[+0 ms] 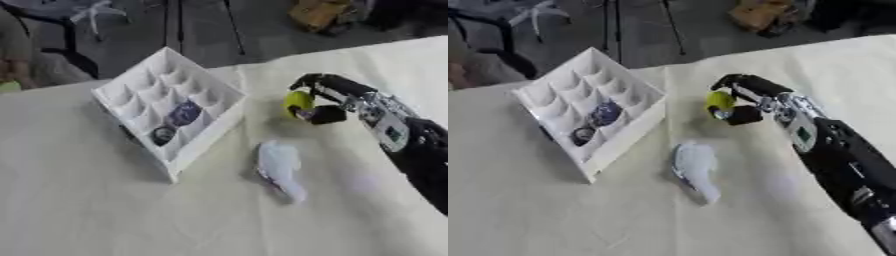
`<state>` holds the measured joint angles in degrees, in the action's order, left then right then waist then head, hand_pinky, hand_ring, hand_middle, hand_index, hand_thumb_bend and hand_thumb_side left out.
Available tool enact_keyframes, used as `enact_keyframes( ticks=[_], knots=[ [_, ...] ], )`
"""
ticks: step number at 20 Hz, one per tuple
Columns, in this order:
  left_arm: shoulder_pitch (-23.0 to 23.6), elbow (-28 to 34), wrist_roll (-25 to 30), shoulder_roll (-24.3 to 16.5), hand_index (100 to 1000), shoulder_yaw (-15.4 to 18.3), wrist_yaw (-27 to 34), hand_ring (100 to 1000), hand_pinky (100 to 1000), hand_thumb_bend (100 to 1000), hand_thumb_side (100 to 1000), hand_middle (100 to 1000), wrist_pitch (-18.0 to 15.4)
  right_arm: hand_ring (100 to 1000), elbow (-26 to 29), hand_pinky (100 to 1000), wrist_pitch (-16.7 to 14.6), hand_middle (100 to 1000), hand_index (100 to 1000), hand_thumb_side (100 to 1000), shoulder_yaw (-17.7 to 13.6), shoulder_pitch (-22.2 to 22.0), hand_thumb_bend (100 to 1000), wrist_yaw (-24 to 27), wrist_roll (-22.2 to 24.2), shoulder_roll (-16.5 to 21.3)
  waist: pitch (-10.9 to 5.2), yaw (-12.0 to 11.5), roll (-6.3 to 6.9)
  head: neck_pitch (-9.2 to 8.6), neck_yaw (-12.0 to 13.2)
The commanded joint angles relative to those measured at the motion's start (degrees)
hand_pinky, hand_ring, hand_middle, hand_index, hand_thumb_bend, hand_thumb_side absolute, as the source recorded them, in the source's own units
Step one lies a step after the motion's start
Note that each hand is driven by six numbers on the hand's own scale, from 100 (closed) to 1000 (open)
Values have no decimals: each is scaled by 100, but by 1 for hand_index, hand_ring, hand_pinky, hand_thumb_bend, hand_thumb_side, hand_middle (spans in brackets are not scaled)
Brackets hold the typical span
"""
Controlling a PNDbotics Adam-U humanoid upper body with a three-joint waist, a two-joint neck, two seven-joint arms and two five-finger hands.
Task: Pick up objects on the table and place them in the box.
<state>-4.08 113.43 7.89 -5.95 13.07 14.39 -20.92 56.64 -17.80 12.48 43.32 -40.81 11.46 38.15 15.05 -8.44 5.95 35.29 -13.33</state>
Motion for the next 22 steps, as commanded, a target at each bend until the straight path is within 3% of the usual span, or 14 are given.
enact_keyframes(
  ticks=[1,8,9,12,13,14,15,16,17,19,22],
  knots=[
    [-19,116,36,-54,830,-8,29,634,660,157,1000,745,-8,771,35,849,-42,895,917,700,-9,57,398,-312,212,191,27,12,75,44,-14],
    [-20,116,56,-50,831,-13,39,633,661,157,1000,745,-7,758,-54,778,-163,896,914,715,-13,27,405,-511,812,146,17,56,95,31,-22],
    [-20,116,59,-53,832,-13,39,634,661,158,1000,746,-8,713,-51,696,-178,884,905,698,-14,28,411,-510,877,142,12,62,97,28,-24],
    [-23,116,62,-58,832,-13,42,634,662,158,1000,746,-11,663,-24,625,-224,870,893,683,-21,28,410,-477,988,134,0,78,100,23,-28],
    [-23,116,62,-58,832,-13,43,634,661,158,1000,745,-10,489,-20,415,-231,835,858,595,-24,24,336,-460,998,132,-4,83,100,22,-28],
    [-22,116,62,-60,832,-13,44,634,661,158,1000,745,-9,489,-18,415,-231,835,858,595,-29,20,336,-437,991,129,-9,89,101,23,-28],
    [-22,116,62,-62,832,-12,45,634,662,159,1000,744,-9,297,-17,204,-220,793,810,357,-37,18,145,-416,973,128,-14,95,102,21,-28],
    [-24,116,60,-65,832,-11,46,634,662,159,1000,744,-9,297,-14,204,-180,793,810,357,-53,17,145,-393,923,129,-19,102,102,18,-29],
    [-25,116,58,-67,832,-10,47,632,662,160,1000,743,-8,205,0,124,-139,768,783,286,-66,18,100,-369,848,130,-25,111,102,12,-31],
    [-28,116,54,-70,833,-8,49,632,662,161,1000,743,-6,153,56,100,-68,758,761,249,-80,16,100,-319,611,136,-33,131,102,1,-34],
    [-42,116,47,-80,833,-5,51,632,662,162,1000,743,-5,137,237,100,-14,759,767,258,-99,20,100,-178,100,159,-51,188,101,-10,-26]
  ],
)
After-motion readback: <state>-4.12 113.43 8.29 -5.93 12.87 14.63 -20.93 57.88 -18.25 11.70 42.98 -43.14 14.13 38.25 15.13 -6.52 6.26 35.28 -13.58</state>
